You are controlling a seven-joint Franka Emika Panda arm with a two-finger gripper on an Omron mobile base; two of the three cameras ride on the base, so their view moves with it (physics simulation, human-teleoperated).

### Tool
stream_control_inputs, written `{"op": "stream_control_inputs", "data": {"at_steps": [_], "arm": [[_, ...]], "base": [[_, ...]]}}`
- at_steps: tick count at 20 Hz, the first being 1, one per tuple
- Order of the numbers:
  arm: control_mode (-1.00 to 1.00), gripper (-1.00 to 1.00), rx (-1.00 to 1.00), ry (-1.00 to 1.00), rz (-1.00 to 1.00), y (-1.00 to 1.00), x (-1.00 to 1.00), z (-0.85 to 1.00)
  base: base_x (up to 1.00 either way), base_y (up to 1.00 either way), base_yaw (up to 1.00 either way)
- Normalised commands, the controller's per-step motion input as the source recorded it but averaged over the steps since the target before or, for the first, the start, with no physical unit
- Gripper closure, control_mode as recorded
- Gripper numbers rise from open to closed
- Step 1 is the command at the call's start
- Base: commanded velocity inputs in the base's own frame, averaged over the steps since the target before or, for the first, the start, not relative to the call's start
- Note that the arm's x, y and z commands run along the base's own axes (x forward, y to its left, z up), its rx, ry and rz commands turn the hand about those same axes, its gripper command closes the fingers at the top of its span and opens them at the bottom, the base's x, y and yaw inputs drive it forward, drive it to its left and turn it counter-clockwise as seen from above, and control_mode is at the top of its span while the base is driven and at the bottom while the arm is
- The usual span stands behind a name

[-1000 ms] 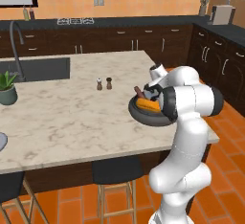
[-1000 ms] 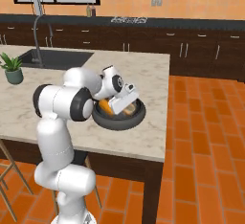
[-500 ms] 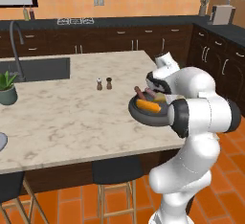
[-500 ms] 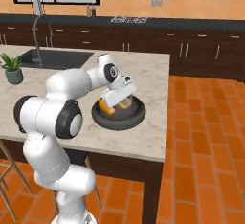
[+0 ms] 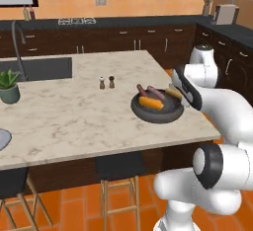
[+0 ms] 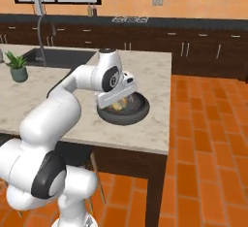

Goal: Place one bun and one sausage from the bowl on each plate.

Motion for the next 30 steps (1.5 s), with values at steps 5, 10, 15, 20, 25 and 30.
{"op": "stream_control_inputs", "data": {"at_steps": [5,10,15,20,25,30], "arm": [[1.00,1.00,0.00,0.00,0.00,0.00,0.00,0.00],[1.00,1.00,0.00,0.00,0.00,0.00,0.00,0.00],[1.00,1.00,0.00,0.00,0.00,0.00,0.00,0.00],[1.00,1.00,0.00,0.00,0.00,0.00,0.00,0.00],[1.00,1.00,0.00,0.00,0.00,0.00,0.00,0.00],[1.00,1.00,0.00,0.00,0.00,0.00,0.00,0.00]], "base": [[-0.77,0.97,0.00],[-0.16,1.00,0.00],[-0.09,1.00,0.00],[-0.08,1.00,0.03],[0.49,1.00,0.04],[0.98,1.00,0.00]]}}
